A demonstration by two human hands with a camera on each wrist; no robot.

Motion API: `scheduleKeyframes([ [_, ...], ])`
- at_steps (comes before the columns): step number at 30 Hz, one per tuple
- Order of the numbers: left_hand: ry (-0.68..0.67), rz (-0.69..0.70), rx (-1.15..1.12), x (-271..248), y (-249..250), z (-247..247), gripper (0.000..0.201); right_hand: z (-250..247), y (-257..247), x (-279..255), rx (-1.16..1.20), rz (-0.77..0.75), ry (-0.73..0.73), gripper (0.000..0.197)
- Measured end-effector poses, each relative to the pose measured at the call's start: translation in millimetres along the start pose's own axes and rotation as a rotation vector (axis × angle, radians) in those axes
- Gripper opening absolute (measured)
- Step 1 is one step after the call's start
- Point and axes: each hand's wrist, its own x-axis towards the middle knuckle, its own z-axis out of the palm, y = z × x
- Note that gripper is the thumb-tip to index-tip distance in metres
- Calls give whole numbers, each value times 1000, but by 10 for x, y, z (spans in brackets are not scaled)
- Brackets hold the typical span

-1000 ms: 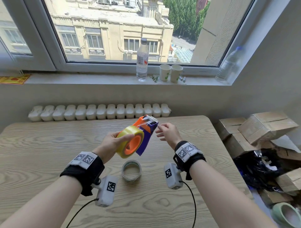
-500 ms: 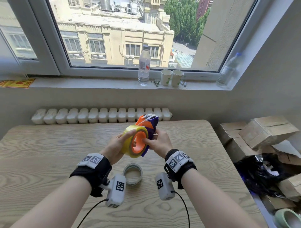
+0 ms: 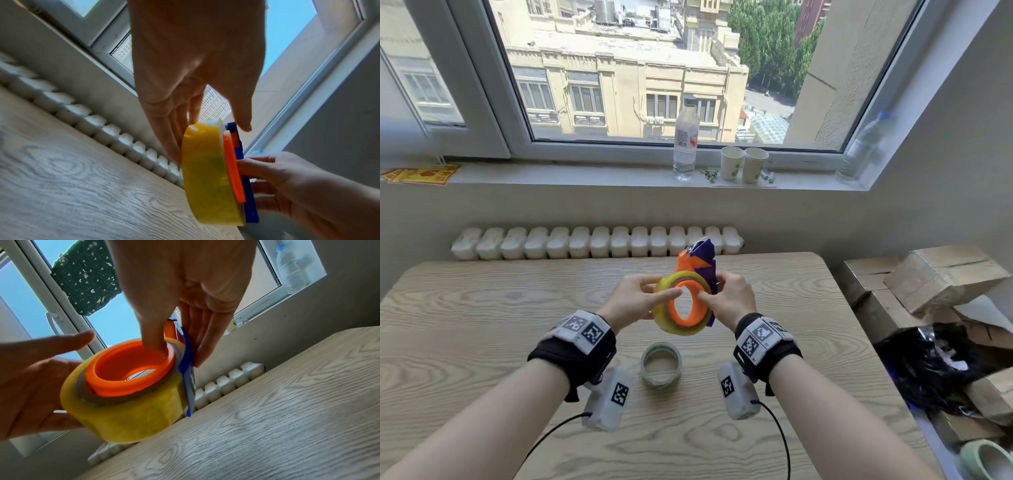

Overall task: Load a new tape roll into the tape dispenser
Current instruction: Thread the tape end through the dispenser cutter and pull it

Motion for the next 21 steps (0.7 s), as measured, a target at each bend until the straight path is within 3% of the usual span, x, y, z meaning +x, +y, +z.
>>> scheduleKeyframes([
  [4, 75, 3, 150, 8, 3, 74, 66, 36, -26, -31, -36, 13, 19, 31],
  [8, 139, 14, 119, 17, 28, 136, 47, 35, -17, -44, 35, 12, 52, 34],
  [15, 137, -61, -26, 60, -47, 285, 38, -69, 86, -69, 55, -5, 14, 41],
  [21, 122, -97, 103, 217, -372, 640, 35, -58, 477, -123, -63, 121, -1, 41],
])
